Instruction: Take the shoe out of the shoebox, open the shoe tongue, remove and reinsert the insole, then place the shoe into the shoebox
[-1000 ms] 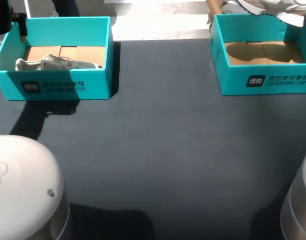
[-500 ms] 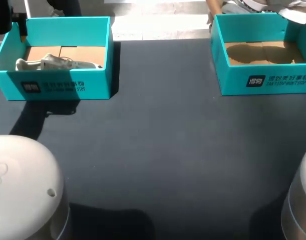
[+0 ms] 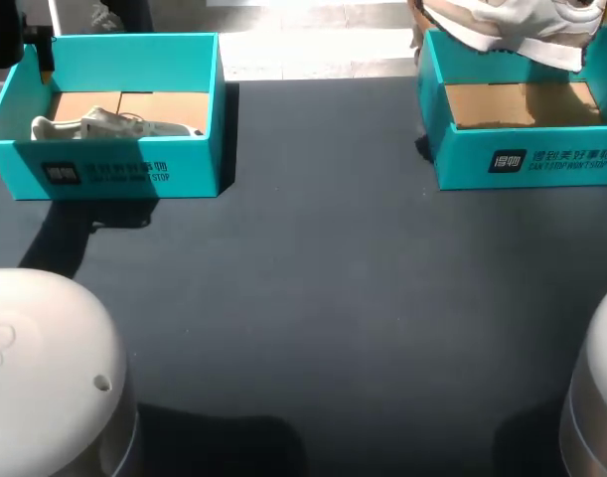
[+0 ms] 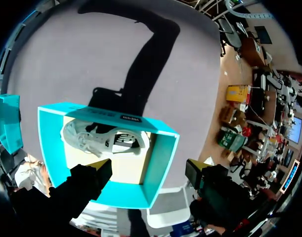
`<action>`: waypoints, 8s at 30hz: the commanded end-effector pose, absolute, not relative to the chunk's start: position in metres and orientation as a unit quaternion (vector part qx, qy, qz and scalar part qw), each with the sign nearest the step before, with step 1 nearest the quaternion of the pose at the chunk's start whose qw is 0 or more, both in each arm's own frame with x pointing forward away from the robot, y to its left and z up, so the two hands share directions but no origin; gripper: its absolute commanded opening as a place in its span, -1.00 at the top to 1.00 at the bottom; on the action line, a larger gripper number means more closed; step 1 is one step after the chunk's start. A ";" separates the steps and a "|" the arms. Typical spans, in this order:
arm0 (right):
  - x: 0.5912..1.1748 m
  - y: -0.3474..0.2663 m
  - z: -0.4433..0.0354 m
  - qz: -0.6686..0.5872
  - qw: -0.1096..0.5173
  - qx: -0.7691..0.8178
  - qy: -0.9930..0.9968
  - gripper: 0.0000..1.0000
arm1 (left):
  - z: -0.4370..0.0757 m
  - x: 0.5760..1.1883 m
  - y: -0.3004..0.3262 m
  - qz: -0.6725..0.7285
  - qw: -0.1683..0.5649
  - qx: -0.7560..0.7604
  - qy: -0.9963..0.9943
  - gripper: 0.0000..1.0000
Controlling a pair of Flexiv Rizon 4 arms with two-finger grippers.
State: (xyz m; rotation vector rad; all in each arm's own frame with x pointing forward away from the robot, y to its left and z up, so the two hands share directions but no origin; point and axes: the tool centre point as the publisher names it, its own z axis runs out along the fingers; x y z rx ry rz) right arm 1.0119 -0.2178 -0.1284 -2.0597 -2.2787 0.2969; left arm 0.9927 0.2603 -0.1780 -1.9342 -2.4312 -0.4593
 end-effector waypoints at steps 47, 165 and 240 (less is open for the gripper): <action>0.775 -0.080 -0.164 0.037 -0.001 -0.624 -0.780 1.00 | -0.178 0.992 0.261 -0.148 0.000 -0.616 -0.774 -1.00; 0.647 0.021 -0.275 0.049 0.025 -0.443 -0.895 -1.00 | -0.178 0.992 0.261 -0.148 0.000 -0.616 -0.774 -1.00; 0.674 -0.026 -0.253 -0.110 -0.039 -0.001 -0.993 -1.00 | -0.178 0.992 0.261 -0.148 0.000 -0.616 -0.774 -1.00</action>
